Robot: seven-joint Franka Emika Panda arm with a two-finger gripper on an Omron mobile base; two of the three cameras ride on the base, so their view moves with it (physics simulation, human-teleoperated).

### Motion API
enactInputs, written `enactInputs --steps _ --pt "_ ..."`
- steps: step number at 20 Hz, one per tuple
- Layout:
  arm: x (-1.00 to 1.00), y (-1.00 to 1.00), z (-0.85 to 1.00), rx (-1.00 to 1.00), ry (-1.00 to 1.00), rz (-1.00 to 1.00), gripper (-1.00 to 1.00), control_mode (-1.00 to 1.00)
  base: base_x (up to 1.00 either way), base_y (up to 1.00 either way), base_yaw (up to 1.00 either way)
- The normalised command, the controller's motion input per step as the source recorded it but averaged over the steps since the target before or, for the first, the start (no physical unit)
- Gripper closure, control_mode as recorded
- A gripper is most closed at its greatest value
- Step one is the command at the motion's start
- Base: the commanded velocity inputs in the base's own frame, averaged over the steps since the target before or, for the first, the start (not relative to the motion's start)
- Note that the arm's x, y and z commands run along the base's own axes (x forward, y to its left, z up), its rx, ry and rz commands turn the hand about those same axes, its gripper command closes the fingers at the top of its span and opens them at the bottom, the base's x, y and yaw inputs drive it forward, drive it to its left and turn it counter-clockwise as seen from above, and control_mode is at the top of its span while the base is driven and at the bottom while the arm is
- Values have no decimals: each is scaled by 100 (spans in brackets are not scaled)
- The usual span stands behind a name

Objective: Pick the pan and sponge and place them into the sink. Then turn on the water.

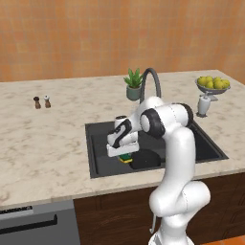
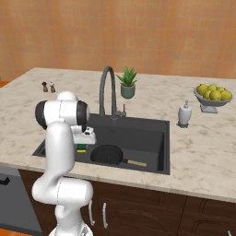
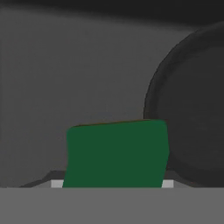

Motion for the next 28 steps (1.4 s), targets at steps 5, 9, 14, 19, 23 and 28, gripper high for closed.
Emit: enactInputs --steps 5,9,14,19,23,28 --pt "32 0 -48 0 -1 -2 100 -100 0 0 0" --pt "29 0 -33 0 0 -2 100 -100 0 0 0" --pt "23 0 -36 0 0 -1 100 -100 0 0 0" --pt "13 0 -28 1 0 0 100 -100 0 0 0" --pt "0 0 -8 4 -2 0 100 -100 0 0 0" --pt "0 0 0 6 0 -2 -100 -100 0 0 0"
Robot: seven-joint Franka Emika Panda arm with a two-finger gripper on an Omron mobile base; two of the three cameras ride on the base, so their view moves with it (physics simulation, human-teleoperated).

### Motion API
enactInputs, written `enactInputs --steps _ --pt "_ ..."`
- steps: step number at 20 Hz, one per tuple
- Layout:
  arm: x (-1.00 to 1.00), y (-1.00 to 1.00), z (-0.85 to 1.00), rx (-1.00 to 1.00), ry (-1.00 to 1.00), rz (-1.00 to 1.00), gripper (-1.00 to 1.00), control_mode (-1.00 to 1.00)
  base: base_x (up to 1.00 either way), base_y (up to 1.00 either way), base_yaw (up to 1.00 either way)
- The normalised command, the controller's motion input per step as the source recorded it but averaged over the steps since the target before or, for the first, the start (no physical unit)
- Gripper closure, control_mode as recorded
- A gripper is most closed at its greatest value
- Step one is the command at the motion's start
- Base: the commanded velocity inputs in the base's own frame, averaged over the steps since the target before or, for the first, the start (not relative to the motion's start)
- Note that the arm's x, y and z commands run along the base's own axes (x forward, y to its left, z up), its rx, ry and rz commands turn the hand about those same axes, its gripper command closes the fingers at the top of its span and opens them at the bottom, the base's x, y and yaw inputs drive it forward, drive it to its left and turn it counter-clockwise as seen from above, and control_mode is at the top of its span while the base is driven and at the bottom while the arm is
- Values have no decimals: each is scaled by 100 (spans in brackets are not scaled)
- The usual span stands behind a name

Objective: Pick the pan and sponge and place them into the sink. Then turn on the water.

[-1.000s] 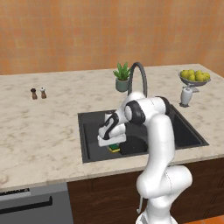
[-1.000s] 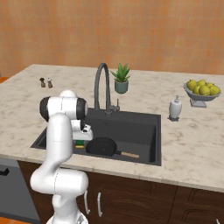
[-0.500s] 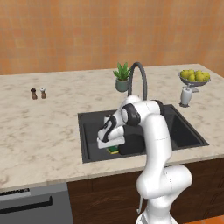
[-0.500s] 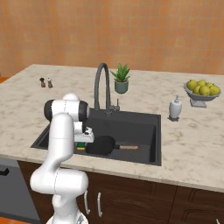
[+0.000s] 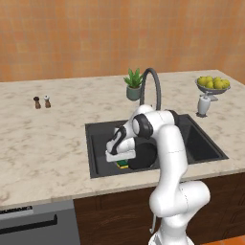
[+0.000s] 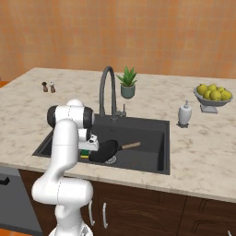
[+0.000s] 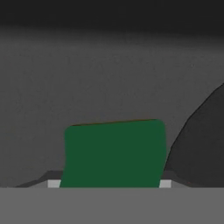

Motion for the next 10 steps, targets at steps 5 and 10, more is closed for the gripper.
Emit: enactInputs --steps 5,10 --pt "0 0 0 5 0 0 -100 -100 0 0 0" --pt "0 0 2 2 0 0 -100 -100 0 0 0"
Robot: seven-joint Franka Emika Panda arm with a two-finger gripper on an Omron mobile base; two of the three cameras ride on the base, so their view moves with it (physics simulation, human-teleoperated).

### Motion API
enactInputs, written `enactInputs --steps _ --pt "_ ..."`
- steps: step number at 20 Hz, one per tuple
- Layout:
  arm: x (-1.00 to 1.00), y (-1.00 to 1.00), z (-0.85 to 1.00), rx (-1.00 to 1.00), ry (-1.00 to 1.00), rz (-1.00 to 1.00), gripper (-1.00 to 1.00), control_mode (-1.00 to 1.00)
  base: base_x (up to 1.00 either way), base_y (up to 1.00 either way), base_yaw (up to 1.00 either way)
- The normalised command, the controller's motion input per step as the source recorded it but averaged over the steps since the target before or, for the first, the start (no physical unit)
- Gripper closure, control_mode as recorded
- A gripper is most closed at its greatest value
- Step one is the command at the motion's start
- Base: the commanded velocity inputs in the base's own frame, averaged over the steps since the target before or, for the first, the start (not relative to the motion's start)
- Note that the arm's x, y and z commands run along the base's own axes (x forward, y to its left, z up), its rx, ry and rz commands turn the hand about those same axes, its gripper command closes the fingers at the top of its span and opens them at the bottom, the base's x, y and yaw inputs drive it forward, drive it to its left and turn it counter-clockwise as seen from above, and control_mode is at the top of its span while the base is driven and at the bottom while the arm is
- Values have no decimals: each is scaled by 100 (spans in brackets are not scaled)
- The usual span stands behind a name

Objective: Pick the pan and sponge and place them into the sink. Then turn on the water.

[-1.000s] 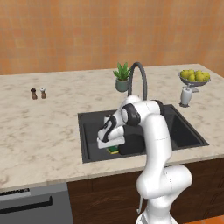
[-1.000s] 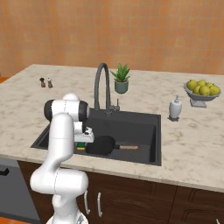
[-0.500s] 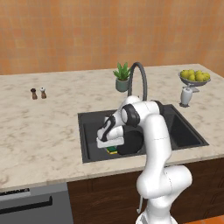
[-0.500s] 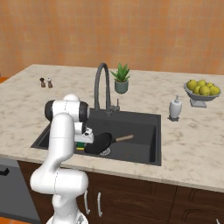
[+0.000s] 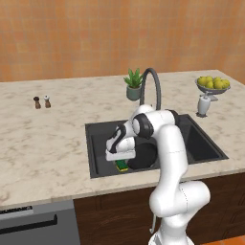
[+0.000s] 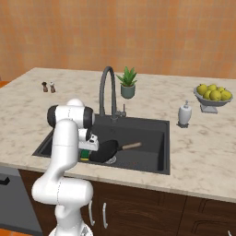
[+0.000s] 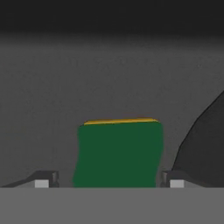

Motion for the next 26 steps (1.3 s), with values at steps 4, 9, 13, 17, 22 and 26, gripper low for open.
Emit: enactInputs --steps 4,9,13,17,22,26 --pt "0 0 32 0 0 0 -100 -100 0 0 0" --pt "0 0 16 0 0 0 -100 -100 0 0 0" --pt "-4 0 32 0 0 0 -100 -100 0 0 0" --pt "-58 -5 97 0 0 0 -100 -100 0 0 0" --pt "-88 -33 100 -2 0 0 -100 -100 0 0 0" --pt "-86 -49 100 0 0 -2 -100 -100 0 0 0"
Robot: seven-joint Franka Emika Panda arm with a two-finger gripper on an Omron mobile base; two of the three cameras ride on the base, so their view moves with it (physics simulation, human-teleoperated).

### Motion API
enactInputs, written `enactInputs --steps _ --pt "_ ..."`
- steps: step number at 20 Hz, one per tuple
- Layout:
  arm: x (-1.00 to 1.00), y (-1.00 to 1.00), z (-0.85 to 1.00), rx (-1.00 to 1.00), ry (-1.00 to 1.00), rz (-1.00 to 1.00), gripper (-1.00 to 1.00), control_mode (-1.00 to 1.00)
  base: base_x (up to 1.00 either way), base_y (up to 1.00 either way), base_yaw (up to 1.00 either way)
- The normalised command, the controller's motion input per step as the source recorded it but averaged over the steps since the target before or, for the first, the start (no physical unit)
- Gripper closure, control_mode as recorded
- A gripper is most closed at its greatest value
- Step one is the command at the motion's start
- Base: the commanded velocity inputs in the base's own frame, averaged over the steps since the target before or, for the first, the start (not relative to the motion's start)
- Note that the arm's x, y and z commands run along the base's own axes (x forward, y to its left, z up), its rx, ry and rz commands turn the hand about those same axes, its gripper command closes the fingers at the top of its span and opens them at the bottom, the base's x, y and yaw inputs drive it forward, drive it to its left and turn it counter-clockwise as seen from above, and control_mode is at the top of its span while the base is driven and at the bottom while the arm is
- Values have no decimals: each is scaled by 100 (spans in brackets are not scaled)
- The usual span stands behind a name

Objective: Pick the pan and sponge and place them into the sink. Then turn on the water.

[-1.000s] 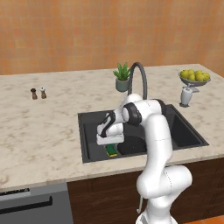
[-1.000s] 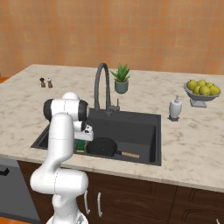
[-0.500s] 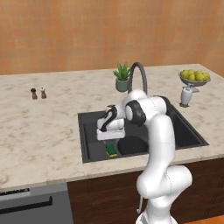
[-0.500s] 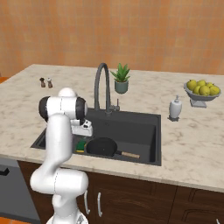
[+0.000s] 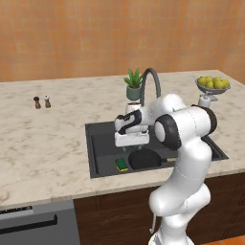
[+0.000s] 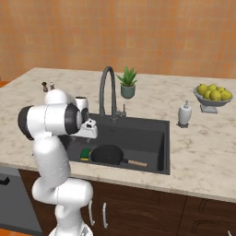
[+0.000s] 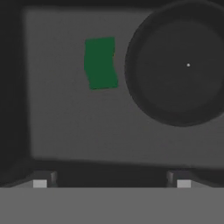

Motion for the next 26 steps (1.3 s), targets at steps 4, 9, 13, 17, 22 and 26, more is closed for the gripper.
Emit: enactInputs --steps 4,9,13,17,22,26 --pt "-52 -49 100 0 0 -2 -100 -100 0 0 0" --pt "-70 -55 94 0 -2 -1 -100 -100 0 0 0" --pt "-46 -88 51 1 0 -8 -100 -100 0 0 0" --pt "-31 -100 11 9 0 -7 -100 -100 0 0 0" --pt "32 -100 0 31 11 -8 -100 -100 0 0 0" --pt "62 -100 0 54 6 0 -100 -100 0 0 0"
